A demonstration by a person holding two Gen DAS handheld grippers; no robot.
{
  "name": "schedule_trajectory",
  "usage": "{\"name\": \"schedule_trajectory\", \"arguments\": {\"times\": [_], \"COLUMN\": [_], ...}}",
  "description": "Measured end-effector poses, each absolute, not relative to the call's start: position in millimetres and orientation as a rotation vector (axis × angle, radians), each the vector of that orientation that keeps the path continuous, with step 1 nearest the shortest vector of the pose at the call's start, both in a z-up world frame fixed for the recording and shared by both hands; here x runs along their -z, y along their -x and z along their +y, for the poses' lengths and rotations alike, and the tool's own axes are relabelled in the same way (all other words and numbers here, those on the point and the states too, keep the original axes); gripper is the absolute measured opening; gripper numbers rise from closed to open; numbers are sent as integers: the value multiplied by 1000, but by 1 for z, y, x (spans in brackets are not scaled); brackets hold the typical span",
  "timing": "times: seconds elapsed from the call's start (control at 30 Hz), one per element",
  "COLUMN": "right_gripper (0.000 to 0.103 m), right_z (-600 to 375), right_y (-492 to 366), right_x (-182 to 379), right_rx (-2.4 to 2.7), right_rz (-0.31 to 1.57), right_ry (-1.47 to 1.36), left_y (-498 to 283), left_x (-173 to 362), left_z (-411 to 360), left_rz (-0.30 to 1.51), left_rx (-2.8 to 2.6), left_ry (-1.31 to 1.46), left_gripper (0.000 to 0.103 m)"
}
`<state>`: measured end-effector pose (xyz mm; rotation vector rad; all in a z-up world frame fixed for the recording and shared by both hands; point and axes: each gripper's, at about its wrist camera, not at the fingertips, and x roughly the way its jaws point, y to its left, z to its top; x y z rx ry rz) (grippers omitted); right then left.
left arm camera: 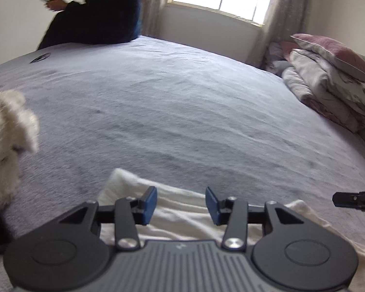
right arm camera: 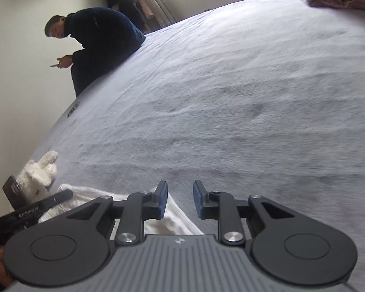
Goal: Fold clothes
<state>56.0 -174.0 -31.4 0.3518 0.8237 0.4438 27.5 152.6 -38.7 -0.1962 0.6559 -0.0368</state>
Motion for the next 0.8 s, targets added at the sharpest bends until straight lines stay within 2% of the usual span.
{"name": "schedule_trajectory", "arguments": {"times": [0.27, 0.8], "right_gripper": [25, 24], "right_z": [-214, -278], "right_y": [-27, 27], "right_x": [16, 33], "right_rx": [-422, -456], "right_rz": [803, 828], "right_ry": [-309, -104], "left_y": [-38, -55], "left_x": [46, 54], "left_z": [94, 40], "left_rz": [699, 711], "left_rx": [187, 315], "left_ry": [79, 74], "left_gripper": [48, 47]}}
